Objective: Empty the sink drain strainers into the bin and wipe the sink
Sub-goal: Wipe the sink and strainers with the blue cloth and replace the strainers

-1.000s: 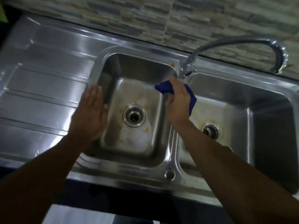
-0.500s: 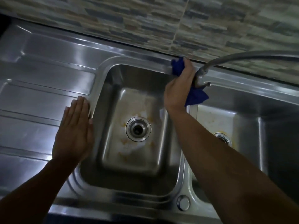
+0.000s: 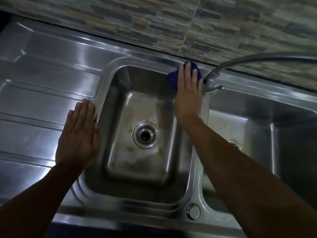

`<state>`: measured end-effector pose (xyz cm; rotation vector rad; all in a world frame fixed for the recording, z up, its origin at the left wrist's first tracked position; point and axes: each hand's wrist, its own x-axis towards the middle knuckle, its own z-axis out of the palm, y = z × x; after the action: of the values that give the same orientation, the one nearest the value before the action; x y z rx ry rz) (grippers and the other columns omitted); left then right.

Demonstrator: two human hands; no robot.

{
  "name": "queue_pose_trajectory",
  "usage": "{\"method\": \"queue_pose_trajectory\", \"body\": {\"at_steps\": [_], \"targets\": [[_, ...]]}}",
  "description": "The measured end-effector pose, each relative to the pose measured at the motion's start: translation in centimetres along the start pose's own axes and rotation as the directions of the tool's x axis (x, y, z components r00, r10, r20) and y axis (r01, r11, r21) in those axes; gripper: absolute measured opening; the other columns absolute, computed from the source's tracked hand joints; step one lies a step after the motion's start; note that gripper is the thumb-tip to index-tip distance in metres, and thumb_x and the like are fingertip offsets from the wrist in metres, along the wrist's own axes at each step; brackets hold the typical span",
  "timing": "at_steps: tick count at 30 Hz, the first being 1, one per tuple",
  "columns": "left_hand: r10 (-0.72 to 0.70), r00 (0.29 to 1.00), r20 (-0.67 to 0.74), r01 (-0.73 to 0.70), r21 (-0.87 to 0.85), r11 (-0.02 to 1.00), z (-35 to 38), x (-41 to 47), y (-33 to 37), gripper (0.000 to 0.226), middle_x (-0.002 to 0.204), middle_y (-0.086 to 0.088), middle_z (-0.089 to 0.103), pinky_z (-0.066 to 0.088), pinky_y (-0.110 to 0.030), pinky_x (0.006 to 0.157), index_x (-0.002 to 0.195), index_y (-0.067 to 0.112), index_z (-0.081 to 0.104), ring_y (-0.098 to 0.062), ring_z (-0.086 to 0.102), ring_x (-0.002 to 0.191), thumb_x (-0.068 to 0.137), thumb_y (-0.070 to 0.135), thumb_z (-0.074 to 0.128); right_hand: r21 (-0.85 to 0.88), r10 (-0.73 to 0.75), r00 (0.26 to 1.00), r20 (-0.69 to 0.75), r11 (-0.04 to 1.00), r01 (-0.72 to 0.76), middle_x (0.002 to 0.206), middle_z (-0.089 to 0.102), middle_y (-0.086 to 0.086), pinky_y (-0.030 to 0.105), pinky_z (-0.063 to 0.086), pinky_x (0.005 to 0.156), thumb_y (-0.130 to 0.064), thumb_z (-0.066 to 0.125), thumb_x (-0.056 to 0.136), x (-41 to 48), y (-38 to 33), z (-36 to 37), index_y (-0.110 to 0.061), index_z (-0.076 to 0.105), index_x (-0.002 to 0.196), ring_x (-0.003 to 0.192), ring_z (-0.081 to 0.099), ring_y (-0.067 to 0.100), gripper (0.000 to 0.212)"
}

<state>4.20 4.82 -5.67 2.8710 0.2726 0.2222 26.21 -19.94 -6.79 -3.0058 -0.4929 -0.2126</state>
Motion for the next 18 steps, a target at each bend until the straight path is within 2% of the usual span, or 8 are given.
{"method": "queue_pose_trajectory", "body": {"at_steps": [2,6,9,11,13,16,18], "targets": [[-0.004,1.0,-0.01,0.004,-0.003,1.0,-0.1,0.0,0.2,0.057,0.161,-0.024,0.027,0.02,-0.054,0.124,0.152,-0.006,0.032,-0.036,0.022,0.153,0.104,0.025,0.028,-0.018,0.015,1.0,0.004,1.0,-0.015,0.17,-0.003,0.011,0.05,0.008,0.128,0.002,0.06,0.089,-0.7,0.6,-0.2,-0.012,0.0,0.161,0.157,0.001,0.032,0.095],[-0.029,0.999,0.017,0.029,-0.011,1.0,-0.4,0.1,0.4,0.058,0.162,-0.022,0.026,0.019,-0.053,0.125,0.153,-0.005,0.03,-0.033,0.02,0.154,0.104,0.026,0.027,0.041,0.073,0.997,-0.016,0.997,-0.072,0.169,-0.001,0.015,0.049,0.008,0.128,0.012,0.057,0.085,-0.1,-0.6,0.2,-0.006,0.003,0.16,0.156,0.002,0.034,0.094],[-0.018,0.999,0.027,0.018,-0.001,1.0,-0.4,0.1,0.3,0.059,0.162,-0.022,0.025,0.02,-0.053,0.125,0.153,-0.004,0.03,-0.033,0.019,0.154,0.105,0.028,0.025,0.057,0.038,0.999,-0.011,0.998,-0.037,0.169,-0.004,0.015,0.046,0.003,0.128,0.018,0.056,0.08,0.7,-1.4,0.4,-0.006,0.001,0.16,0.156,-0.001,0.033,0.1],[-0.024,0.999,0.033,0.025,-0.005,1.0,-0.4,0.1,0.4,0.059,0.162,-0.022,0.025,0.019,-0.052,0.126,0.153,-0.004,0.03,-0.033,0.018,0.154,0.104,0.028,0.026,0.085,-0.038,0.999,0.006,0.996,0.037,0.169,-0.005,0.012,0.045,0.003,0.129,0.019,0.055,0.079,1.0,-2.0,0.3,-0.008,0.0,0.161,0.157,-0.002,0.031,0.102],[-0.034,0.999,0.03,0.034,-0.007,0.999,-0.4,0.1,0.5,0.058,0.162,-0.021,0.025,0.018,-0.05,0.126,0.154,-0.003,0.03,-0.032,0.018,0.154,0.104,0.027,0.028,0.18,-0.184,0.982,0.039,0.968,0.174,0.17,-0.002,0.01,0.046,0.003,0.128,0.02,0.053,0.08,1.6,-3.5,0.1,-0.008,0.005,0.161,0.157,-0.001,0.03,0.099],[-0.043,0.999,0.023,0.043,-0.021,0.999,-0.4,0.2,0.5,0.057,0.162,-0.021,0.026,0.019,-0.05,0.126,0.153,-0.003,0.031,-0.032,0.019,0.154,0.104,0.026,0.03,0.317,-0.416,0.906,0.081,0.872,0.372,0.169,0.01,0.009,0.045,0.001,0.128,0.021,0.053,0.078,4.0,-7.5,-0.3,-0.008,0.016,0.16,0.157,0.005,0.03,0.094],[-0.045,0.999,0.025,0.046,-0.025,0.999,-0.5,0.3,0.5,0.057,0.162,-0.02,0.026,0.02,-0.051,0.125,0.153,-0.002,0.032,-0.032,0.019,0.154,0.104,0.027,0.029,0.362,-0.499,0.857,0.125,0.827,0.429,0.169,0.01,0.006,0.04,-0.004,0.127,0.02,0.055,0.079,5.9,-10.7,-0.1,-0.012,0.016,0.16,0.157,0.005,0.027,0.096]]}}
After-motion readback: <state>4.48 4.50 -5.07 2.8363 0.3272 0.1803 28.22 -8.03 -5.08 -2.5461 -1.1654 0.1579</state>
